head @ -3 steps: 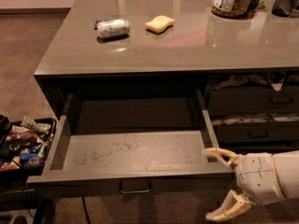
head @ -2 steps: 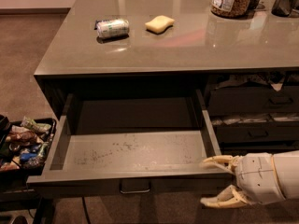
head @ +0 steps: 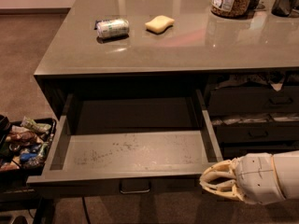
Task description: Close top drawer
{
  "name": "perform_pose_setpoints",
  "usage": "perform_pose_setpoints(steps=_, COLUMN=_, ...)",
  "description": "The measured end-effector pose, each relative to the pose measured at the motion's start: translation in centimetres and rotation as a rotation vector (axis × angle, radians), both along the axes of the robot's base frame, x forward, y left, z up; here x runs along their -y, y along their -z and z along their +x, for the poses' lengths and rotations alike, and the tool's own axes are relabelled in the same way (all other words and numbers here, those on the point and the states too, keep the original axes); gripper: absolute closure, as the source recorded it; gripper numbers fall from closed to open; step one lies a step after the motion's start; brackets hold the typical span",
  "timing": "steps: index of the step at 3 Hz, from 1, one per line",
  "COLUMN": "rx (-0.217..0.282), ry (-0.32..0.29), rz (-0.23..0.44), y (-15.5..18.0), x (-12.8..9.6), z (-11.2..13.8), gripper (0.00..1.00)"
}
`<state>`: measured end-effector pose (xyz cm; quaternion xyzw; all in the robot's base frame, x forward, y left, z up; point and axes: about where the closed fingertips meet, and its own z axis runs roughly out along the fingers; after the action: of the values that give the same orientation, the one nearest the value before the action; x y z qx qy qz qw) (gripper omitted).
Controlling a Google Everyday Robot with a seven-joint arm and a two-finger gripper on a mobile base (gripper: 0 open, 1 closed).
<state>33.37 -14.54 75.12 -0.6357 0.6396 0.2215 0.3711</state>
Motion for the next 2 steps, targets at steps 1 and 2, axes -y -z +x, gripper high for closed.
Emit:
perform_pose_setpoints(steps=1, rx=0.0, ry=0.0, rz=0.0, y=0.0, x=0.0, z=0.0, gripper=1.0)
perform_pose_setpoints(steps=2, rx=-0.014, ry=0.003, rz=-0.046, y=0.55, x=-0.21, z=-0.3, gripper=1.0)
